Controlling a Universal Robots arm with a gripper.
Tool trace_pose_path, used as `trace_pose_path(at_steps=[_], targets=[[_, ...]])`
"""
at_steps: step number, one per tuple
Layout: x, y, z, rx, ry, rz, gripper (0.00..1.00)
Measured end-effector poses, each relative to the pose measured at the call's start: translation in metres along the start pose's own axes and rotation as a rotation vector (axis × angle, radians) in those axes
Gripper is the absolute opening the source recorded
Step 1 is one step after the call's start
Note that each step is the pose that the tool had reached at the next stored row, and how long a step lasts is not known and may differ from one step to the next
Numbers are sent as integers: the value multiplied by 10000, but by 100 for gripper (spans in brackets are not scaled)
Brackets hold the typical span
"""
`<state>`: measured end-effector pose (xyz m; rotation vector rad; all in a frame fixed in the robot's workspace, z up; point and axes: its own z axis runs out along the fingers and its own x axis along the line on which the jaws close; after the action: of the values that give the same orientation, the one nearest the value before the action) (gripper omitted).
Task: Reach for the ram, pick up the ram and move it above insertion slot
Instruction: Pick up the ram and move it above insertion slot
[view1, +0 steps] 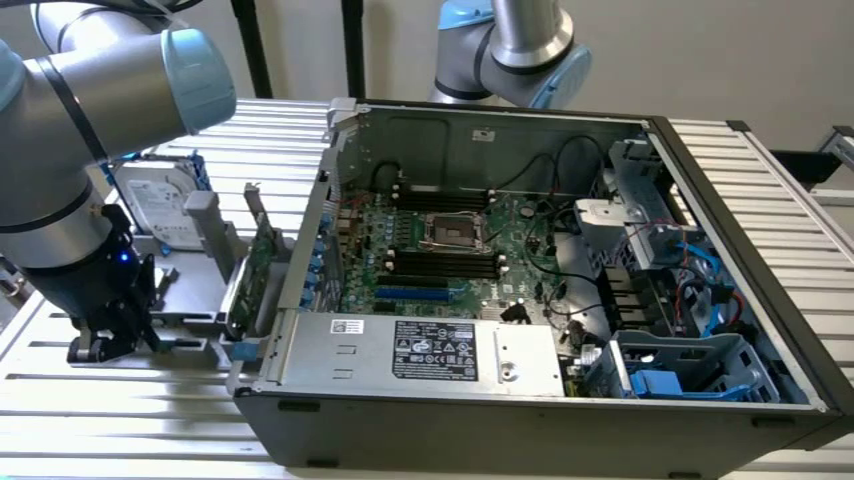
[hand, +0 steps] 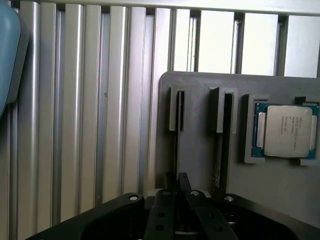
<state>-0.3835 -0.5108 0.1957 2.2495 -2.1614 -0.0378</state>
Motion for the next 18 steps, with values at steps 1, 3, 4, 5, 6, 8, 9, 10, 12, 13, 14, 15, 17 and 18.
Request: trace_pose_path(at_steps=[1, 3, 4, 5, 6, 8, 9, 10, 12, 13, 14, 15, 17, 18], targets=[[1, 0, 0, 1, -2, 0, 14], [2, 0, 0, 0, -5, 0, 14], [2, 0, 0, -1, -5, 0, 14], [2, 0, 0, 0, -5, 3, 14], [3, 0, 0, 0, -6, 9, 14], [3, 0, 0, -1, -7, 33, 14], [3, -1, 0, -1, -8, 50, 14], [3, -1, 0, -4, -9, 73, 14], [5, -2, 0, -13, -10, 141, 14], [5, -3, 0, -18, -12, 182, 14], [5, -4, 0, -23, -14, 225, 14], [5, -5, 0, -29, -16, 266, 14], [5, -6, 0, -34, -17, 316, 14], [6, -6, 0, -36, -17, 323, 14]])
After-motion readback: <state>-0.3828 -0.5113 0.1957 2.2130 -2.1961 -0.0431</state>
